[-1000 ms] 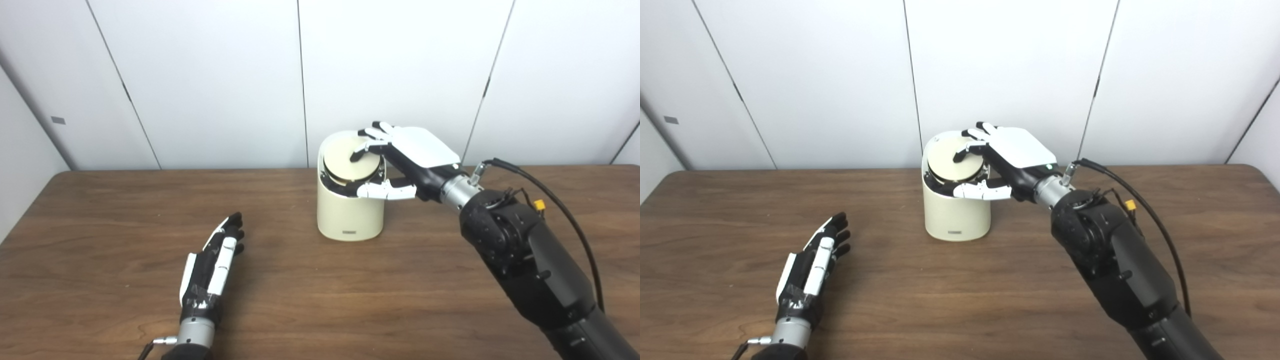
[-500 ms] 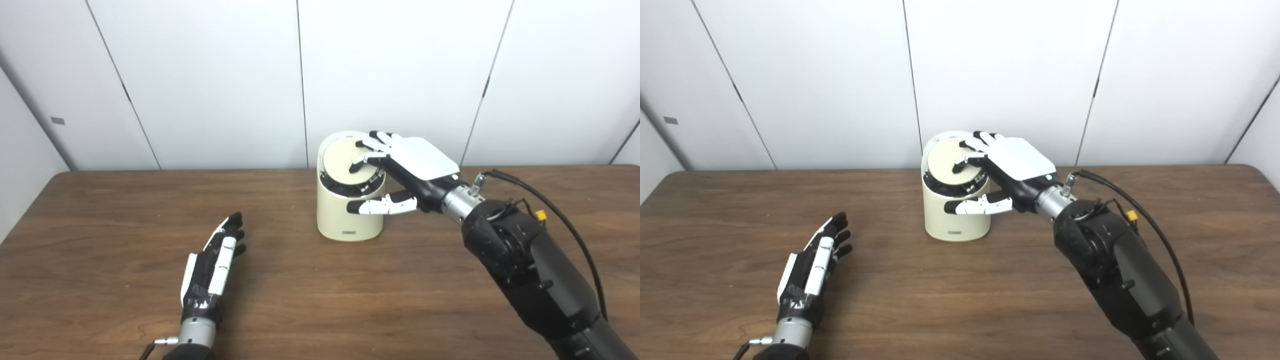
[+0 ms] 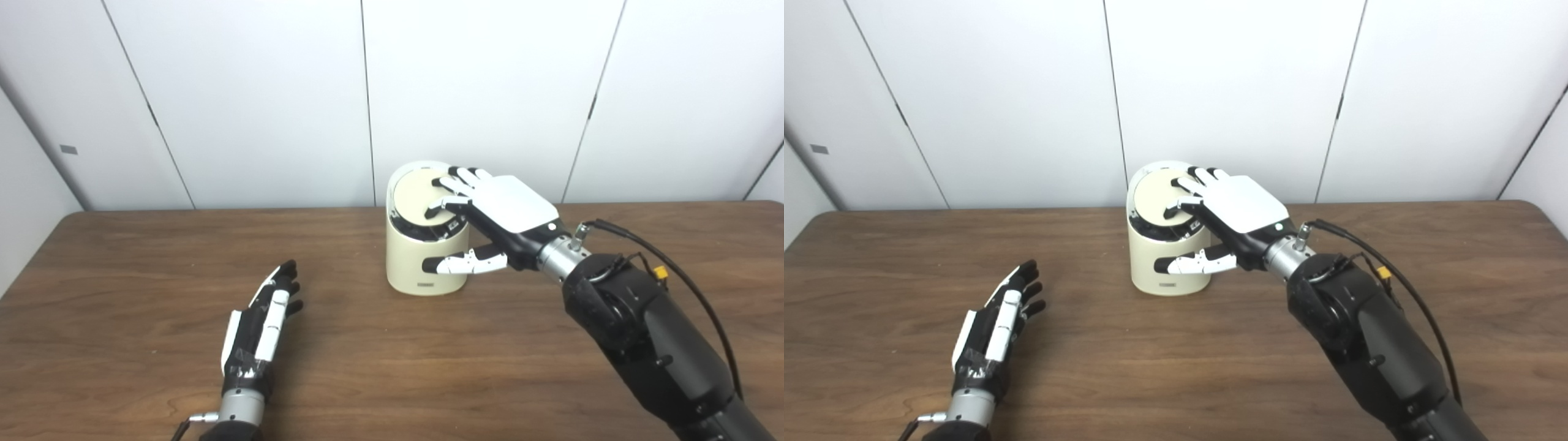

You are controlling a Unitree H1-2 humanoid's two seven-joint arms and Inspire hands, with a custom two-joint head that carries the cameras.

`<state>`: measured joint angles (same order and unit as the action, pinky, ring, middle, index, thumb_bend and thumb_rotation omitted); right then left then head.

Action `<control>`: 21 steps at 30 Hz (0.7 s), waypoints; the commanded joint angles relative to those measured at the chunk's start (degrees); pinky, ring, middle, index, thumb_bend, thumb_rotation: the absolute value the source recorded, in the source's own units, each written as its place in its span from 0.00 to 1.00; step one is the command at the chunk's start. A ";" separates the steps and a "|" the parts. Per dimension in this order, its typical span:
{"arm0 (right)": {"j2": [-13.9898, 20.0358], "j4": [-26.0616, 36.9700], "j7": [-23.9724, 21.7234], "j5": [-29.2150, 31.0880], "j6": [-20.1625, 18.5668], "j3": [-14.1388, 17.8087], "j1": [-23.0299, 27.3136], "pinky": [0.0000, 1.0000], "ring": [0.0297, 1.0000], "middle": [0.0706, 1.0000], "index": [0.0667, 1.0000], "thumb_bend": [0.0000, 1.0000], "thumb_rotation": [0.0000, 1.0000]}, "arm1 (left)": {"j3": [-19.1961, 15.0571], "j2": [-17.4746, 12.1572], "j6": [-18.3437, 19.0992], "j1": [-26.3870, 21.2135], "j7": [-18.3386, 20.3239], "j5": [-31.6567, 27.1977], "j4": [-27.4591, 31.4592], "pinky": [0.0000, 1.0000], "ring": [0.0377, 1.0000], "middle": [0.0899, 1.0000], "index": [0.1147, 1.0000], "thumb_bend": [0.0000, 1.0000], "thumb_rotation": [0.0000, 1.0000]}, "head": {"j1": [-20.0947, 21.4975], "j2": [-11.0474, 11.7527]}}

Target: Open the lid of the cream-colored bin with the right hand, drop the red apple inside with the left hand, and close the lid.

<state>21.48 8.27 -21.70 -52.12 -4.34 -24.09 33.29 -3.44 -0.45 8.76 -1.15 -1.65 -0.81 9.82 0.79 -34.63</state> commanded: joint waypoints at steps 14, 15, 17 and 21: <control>0.38 -0.43 -5.44 -4.30 -0.15 -2.82 -0.18 1.00 1.00 1.00 0.72 0.54 0.87 | -0.28 0.23 -0.45 -1.87 0.05 -1.63 2.49 0.87 0.92 0.93 0.91 0.58 0.82 | 0.19 -0.12; 0.39 -0.37 -5.61 -4.24 -0.14 -2.80 -0.15 1.00 1.00 1.00 0.72 0.54 0.87 | -0.30 0.23 -0.39 -1.86 0.05 -1.69 2.54 0.87 0.92 0.93 0.91 0.58 0.82 | 0.19 -0.12; 0.40 -0.26 -5.80 -4.10 -0.06 -2.72 -0.13 1.00 1.00 1.00 0.72 0.54 0.88 | -0.32 0.18 -0.38 -1.91 0.05 -1.67 2.53 0.87 0.92 0.93 0.91 0.58 0.82 | 0.31 -0.04; 0.48 0.43 -5.75 -3.19 0.09 -2.18 -0.26 1.00 1.00 0.99 0.72 0.54 0.88 | -0.47 0.18 -0.75 -2.05 -0.03 -1.69 2.17 0.88 0.92 0.93 0.92 0.58 0.82 | 0.31 0.04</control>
<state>21.25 9.15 -23.03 -55.51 -4.41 -25.23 33.64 -3.76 -0.15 9.01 -1.17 -1.50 -2.37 10.53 1.05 -34.63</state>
